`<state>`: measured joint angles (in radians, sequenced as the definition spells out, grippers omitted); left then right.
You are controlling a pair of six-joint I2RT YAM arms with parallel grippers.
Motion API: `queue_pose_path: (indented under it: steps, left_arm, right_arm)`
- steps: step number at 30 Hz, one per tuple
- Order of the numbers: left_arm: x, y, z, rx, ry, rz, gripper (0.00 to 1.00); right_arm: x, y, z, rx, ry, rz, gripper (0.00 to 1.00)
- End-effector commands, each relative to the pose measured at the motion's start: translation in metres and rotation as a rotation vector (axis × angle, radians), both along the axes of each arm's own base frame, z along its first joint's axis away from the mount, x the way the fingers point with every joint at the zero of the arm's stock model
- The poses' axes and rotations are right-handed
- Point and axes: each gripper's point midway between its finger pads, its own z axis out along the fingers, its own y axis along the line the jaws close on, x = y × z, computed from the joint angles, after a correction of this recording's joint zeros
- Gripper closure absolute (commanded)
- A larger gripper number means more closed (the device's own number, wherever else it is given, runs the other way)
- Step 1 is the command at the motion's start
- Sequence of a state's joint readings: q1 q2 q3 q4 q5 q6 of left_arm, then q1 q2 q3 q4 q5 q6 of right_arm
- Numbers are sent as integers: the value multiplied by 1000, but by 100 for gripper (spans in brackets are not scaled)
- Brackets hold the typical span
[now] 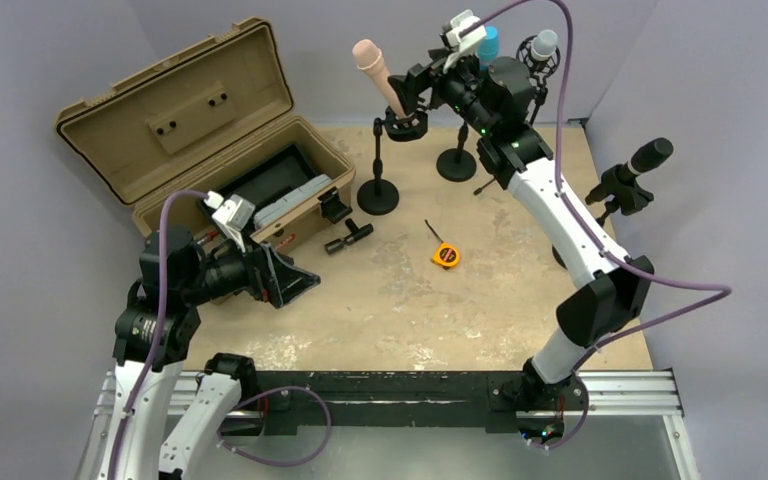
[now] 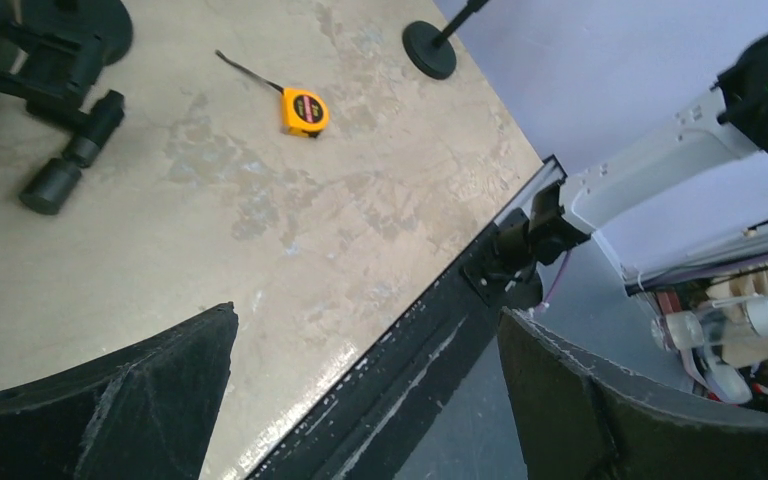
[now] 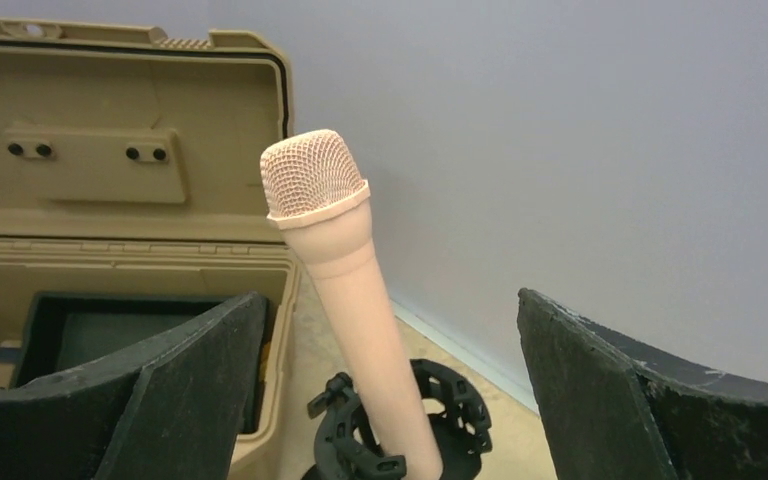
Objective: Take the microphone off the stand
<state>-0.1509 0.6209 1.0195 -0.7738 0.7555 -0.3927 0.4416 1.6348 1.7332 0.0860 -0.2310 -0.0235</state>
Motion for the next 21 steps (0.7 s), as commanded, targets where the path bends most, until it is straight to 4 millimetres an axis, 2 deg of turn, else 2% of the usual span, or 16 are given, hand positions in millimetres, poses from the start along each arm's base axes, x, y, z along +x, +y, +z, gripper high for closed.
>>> queue_pose_path:
  steps: [1, 7, 13, 16, 21]
  left_arm:
    - [-19, -9, -4, -59, 4, -83, 0]
    - [-26, -8, -11, -72, 18, -76, 0]
    - [-31, -13, 9, -130, -5, -97, 0]
    - [-33, -14, 17, -145, -18, -104, 0]
    - [-34, -12, 16, -131, -16, -93, 0]
  right_arm:
    - [-3, 14, 31, -65, -110, 11, 6]
    - [10, 29, 12, -103, -97, -79, 6]
    - [25, 30, -6, -104, -59, -241, 8]
    - [34, 24, -18, -98, -30, -329, 13]
    - [44, 21, -34, -121, -5, -412, 28]
